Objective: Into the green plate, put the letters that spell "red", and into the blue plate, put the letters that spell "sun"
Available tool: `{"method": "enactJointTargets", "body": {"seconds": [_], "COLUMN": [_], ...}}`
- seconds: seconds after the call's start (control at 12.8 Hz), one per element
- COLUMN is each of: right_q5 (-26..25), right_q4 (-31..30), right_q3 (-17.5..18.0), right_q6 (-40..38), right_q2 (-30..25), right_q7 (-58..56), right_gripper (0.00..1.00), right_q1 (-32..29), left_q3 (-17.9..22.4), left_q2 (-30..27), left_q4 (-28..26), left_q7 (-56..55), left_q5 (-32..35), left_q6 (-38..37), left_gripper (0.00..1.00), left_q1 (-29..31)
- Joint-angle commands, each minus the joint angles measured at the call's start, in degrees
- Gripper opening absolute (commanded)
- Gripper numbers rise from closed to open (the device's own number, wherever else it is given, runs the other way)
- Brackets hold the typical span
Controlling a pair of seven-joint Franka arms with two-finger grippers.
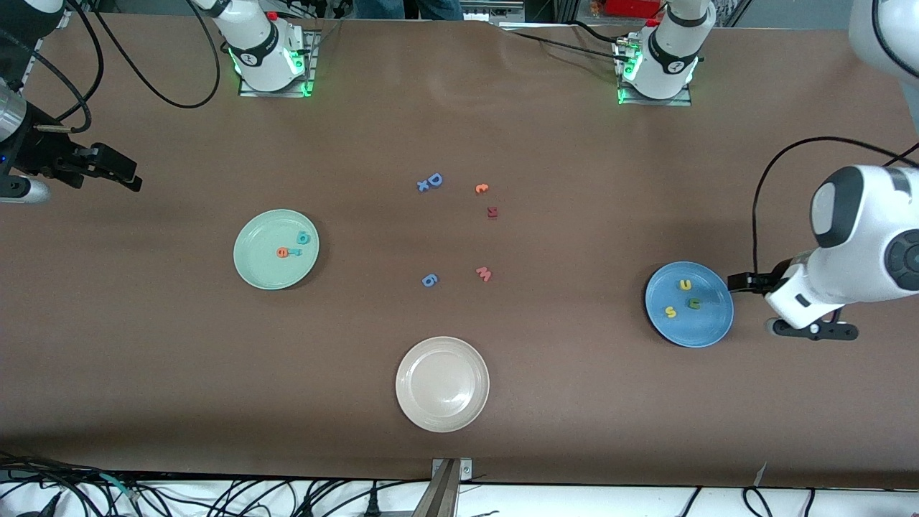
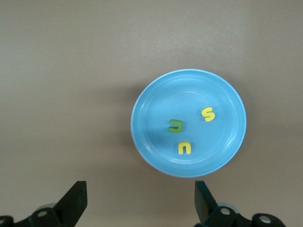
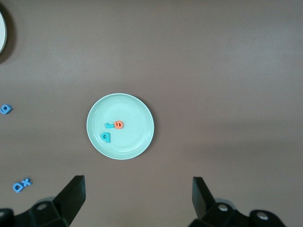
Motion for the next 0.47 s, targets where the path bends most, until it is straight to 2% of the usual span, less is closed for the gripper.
{"method": "enactJointTargets", "body": {"seconds": [0.0,0.39], "right_q5": [0.3,0.0], "right_q4": [1.0,1.0], "right_q3": [-0.1,-0.1], "right_q6": [-0.2,-0.2], "right_q2": [0.3,0.3], "right_q7": [0.3,0.1], "right_gripper": [1.00,1.00], "right_q1": [0.3,0.3], "left_q3": [-0.2,-0.6], "left_q2": [-0.9,-1.0], "left_q4": [1.9,2.9], "left_q7": [-0.2,-0.5], "left_q5": [1.6,1.6], "left_q6": [-3.6,-4.6], "left_gripper": [1.00,1.00], "left_q1": [0.0,-0.1]}}
